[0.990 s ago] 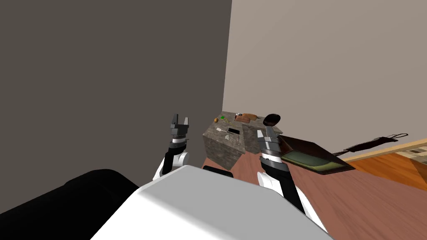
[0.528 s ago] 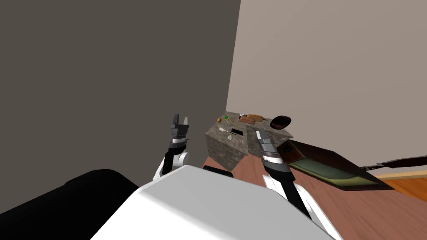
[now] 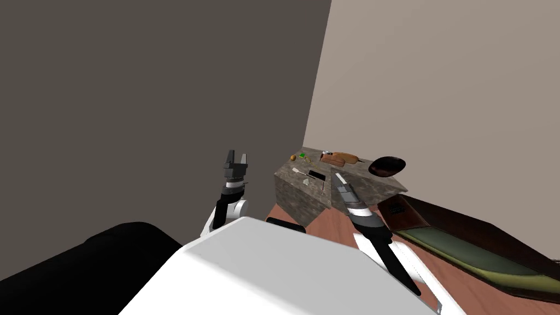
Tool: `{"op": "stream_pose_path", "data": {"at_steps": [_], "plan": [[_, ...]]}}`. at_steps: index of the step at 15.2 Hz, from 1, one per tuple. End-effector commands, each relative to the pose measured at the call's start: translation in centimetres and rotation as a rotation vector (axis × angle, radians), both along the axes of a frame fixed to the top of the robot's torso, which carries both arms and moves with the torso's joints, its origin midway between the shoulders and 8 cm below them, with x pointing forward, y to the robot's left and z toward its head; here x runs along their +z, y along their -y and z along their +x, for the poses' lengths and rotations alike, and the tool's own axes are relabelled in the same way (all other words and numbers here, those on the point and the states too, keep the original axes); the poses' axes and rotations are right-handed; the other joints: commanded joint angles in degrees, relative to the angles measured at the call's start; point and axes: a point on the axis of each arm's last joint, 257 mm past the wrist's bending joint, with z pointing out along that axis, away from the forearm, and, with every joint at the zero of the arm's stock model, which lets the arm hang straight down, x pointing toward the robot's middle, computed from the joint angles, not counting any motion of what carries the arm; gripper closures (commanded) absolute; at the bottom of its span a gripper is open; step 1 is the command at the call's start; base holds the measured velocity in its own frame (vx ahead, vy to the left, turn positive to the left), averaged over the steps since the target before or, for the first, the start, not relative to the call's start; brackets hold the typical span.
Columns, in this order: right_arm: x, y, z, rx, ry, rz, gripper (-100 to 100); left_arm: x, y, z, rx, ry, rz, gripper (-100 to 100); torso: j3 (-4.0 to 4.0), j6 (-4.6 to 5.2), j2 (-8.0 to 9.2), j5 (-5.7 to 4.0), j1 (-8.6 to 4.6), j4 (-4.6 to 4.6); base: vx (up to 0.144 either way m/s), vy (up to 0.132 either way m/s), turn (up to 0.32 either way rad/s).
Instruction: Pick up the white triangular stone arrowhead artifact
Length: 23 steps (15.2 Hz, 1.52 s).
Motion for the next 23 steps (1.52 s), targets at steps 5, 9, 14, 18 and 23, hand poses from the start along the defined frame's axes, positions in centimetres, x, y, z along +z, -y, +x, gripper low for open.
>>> {"op": "stream_pose_path", "data": {"at_steps": [5,9,14,18,23], "plan": [[-2.4,-0.7,-0.3,0.010,0.015,-0.261,-100,0.0,0.0,0.0,0.000,0.000,0.000,0,-0.01,-0.02,-0.01,0.01,0.02,0.00,-0.014,-0.016,0.188],[-3.7,-0.8,-0.3,0.019,0.022,-0.378,-100,0.0,0.0,0.0,0.000,0.000,0.000,0,-0.02,-0.01,-0.04,0.01,0.03,-0.01,-0.010,-0.014,0.160],[-6.5,-0.5,-0.6,0.045,0.034,-0.609,-100,0.0,0.0,0.0,0.000,0.000,0.000,0,-0.03,0.00,-0.04,0.00,0.01,-0.01,-0.011,-0.016,0.207],[-9.2,0.4,-1.0,0.083,0.047,-0.815,-100,0.0,0.0,0.0,0.000,0.000,0.000,0,-0.04,0.03,-0.06,0.01,0.04,-0.01,-0.008,-0.011,0.208],[-11.5,1.0,-1.3,0.110,0.047,-0.962,-100,0.0,0.0,0.0,0.000,0.000,0.000,0,-0.05,-0.01,-0.08,0.01,0.05,-0.02,-0.005,-0.010,0.179]]}}
